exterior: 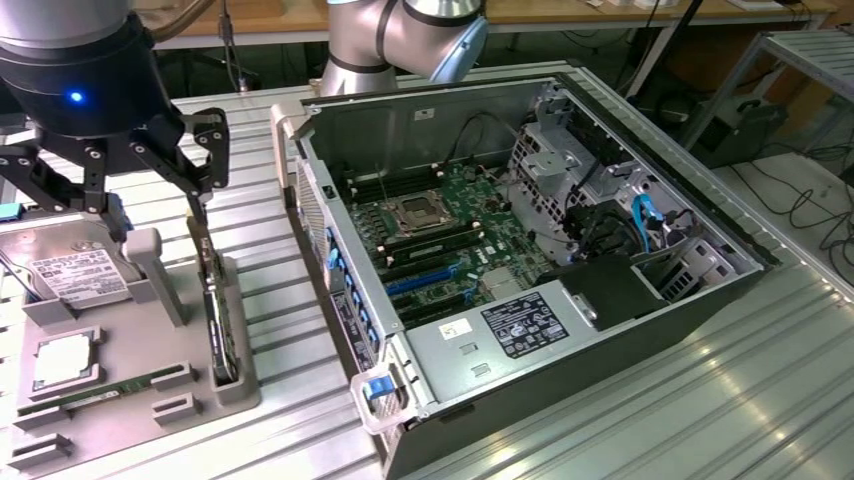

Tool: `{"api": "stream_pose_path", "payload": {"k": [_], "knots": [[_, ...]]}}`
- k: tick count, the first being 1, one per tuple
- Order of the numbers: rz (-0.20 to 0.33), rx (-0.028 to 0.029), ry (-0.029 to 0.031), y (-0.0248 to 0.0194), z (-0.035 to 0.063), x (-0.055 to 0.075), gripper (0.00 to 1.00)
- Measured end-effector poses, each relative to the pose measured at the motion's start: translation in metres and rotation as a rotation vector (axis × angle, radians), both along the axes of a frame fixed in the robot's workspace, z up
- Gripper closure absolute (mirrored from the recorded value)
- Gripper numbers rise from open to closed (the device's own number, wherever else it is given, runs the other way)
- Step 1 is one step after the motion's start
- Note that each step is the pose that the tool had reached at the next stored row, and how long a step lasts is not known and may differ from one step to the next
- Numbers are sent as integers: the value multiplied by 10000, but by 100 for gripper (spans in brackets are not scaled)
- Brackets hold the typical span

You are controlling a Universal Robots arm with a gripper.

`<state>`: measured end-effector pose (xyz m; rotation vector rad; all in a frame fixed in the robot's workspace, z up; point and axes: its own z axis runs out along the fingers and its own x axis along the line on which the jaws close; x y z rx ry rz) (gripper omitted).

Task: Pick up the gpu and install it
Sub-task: 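Pick up the gpu and move the gpu toward the slot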

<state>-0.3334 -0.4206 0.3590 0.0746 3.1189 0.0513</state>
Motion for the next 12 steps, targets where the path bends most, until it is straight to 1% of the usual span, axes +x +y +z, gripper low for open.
{"api": "stream_pose_path", "payload": {"k": [4, 12], "knots": [[1, -2, 1, -9, -14, 0, 34], [1, -1, 1, -54, -35, 0, 34]]}}
